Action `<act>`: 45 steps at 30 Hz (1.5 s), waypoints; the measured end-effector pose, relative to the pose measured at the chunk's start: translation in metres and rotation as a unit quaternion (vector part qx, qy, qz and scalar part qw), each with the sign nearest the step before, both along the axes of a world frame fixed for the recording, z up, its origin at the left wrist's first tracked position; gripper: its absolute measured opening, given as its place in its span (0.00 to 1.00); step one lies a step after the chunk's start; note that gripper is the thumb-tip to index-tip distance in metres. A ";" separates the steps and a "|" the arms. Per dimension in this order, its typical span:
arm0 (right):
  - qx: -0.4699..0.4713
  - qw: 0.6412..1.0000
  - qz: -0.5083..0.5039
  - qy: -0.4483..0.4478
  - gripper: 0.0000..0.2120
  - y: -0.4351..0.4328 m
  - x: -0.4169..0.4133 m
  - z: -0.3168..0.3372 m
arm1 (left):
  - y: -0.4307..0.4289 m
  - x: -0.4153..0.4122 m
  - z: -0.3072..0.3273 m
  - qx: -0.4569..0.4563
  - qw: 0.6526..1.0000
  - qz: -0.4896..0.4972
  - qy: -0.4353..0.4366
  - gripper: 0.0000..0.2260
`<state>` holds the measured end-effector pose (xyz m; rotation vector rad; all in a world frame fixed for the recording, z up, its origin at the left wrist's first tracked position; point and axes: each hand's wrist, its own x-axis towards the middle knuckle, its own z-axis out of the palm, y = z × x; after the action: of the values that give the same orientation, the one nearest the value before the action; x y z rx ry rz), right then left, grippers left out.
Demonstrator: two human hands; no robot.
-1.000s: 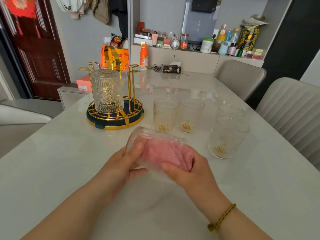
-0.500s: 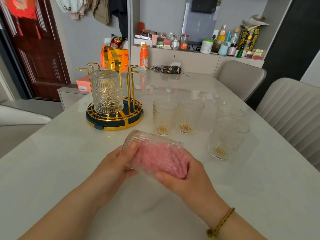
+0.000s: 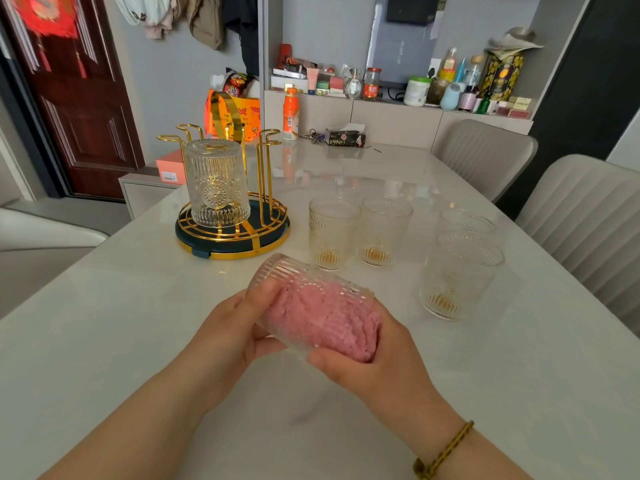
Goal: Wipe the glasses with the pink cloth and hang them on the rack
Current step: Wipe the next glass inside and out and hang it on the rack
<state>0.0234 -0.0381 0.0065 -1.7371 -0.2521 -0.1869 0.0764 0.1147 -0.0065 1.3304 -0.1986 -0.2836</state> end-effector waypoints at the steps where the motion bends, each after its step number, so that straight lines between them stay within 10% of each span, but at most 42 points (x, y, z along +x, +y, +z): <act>1: 0.026 1.000 -0.009 0.014 0.25 -0.002 0.002 -0.001 | 0.001 0.000 0.001 0.000 1.000 -0.029 -0.001 0.29; 7: 0.321 0.924 0.129 0.164 0.30 -0.014 0.006 0.001 | 0.002 0.000 0.002 -0.070 0.994 -0.081 -0.029 0.48; 15: -0.004 0.999 0.021 -0.027 0.27 0.002 -0.002 0.000 | 0.000 0.000 -0.001 -0.016 1.000 -0.013 -0.023 0.23; 24: 0.187 0.970 0.101 0.122 0.34 -0.014 0.006 -0.001 | 0.006 -0.003 0.006 -0.037 0.994 -0.100 -0.024 0.43; 33: -0.036 0.994 0.101 -0.023 0.35 -0.013 -0.003 0.014 | 0.006 -0.005 0.007 -0.020 0.994 -0.100 -0.028 0.37; 45: 0.051 0.998 -0.028 0.000 0.20 -0.016 0.006 0.008 | 0.005 -0.002 0.006 -0.077 0.996 -0.014 -0.031 0.35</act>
<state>0.0295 -0.0539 0.0142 -1.6444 -0.1900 -0.2371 0.0739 0.1196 -0.0006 1.1848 -0.2867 -0.2462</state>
